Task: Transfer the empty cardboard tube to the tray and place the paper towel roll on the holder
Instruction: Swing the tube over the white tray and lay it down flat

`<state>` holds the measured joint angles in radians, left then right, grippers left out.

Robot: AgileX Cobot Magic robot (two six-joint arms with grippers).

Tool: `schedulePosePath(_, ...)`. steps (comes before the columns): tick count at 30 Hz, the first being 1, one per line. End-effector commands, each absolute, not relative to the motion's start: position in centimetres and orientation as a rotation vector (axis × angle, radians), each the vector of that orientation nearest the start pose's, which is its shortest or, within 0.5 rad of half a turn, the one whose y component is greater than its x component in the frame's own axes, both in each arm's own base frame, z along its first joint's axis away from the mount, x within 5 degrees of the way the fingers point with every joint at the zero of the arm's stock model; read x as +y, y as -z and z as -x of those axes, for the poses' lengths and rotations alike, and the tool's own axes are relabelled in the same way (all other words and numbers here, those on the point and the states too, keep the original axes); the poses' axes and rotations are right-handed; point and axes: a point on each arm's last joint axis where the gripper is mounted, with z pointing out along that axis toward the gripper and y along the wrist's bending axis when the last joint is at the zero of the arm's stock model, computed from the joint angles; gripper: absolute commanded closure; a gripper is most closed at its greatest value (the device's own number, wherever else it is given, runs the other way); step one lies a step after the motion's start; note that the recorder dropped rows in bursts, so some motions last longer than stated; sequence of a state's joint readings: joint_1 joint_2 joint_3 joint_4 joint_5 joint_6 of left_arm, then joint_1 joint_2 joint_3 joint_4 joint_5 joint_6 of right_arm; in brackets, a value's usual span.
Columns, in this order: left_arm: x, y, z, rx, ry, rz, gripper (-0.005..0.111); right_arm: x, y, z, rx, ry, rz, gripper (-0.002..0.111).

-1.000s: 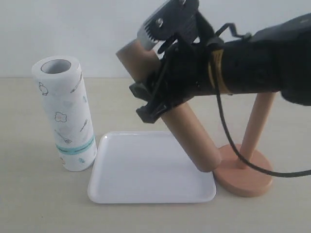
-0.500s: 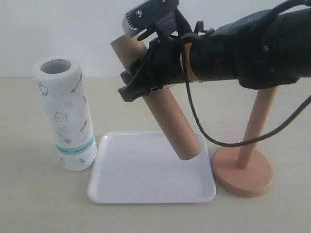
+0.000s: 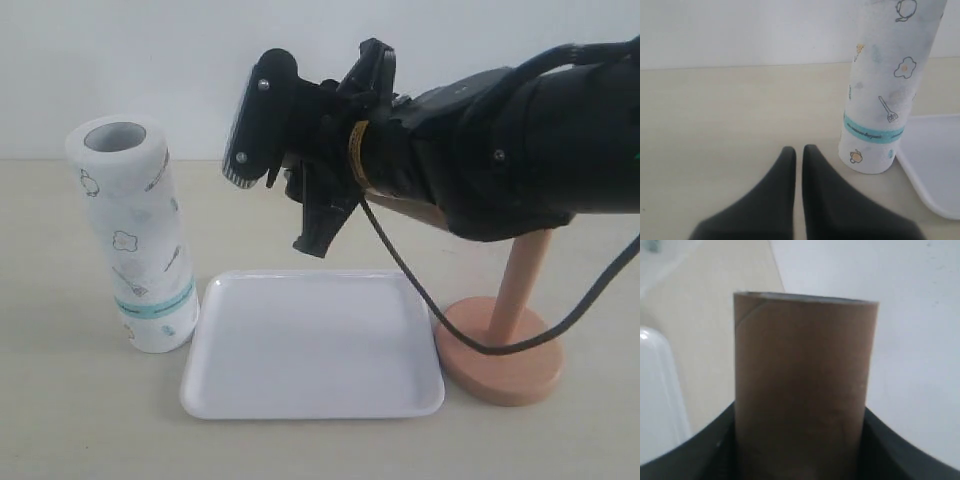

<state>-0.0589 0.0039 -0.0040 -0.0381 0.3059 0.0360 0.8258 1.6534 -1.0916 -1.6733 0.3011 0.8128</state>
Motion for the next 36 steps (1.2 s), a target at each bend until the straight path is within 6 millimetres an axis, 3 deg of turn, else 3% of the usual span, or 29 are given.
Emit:
schedulePosePath(1,-0.4,-18.6,-5.4,1.789,0.057,-0.052,0.102,25.3,-26.1,-26.5,1.548,0.433,1.460,0.109)
schedulePosePath(5,-0.4,-18.6,-5.4,1.789,0.057,-0.052,0.102,25.4,-25.0,-25.6,1.632,0.338,1.565,0.109)
schedulePosePath(9,-0.4,-18.6,-5.4,1.789,0.057,-0.052,0.102,25.7,-24.8,-25.4,1.588,0.324,1.672,0.109)
schedulePosePath(16,-0.4,-18.6,-5.4,1.789,0.057,-0.052,0.102,27.9,-24.4,-27.6,1.605,0.405,1.818,0.109)
schedulePosePath(25,-0.4,-18.6,-5.4,1.789,0.057,-0.052,0.102,30.5,-21.3,-28.3,1.723,0.220,1.977,0.109)
schedulePosePath(29,-0.4,-18.6,-5.4,1.789,0.057,-0.052,0.102,30.8,-19.5,-28.3,1.759,0.187,2.010,0.109)
schedulePosePath(36,-0.4,-18.6,-5.4,1.789,0.057,-0.052,0.102,31.5,-19.3,-28.4,1.767,0.113,1.934,0.108)
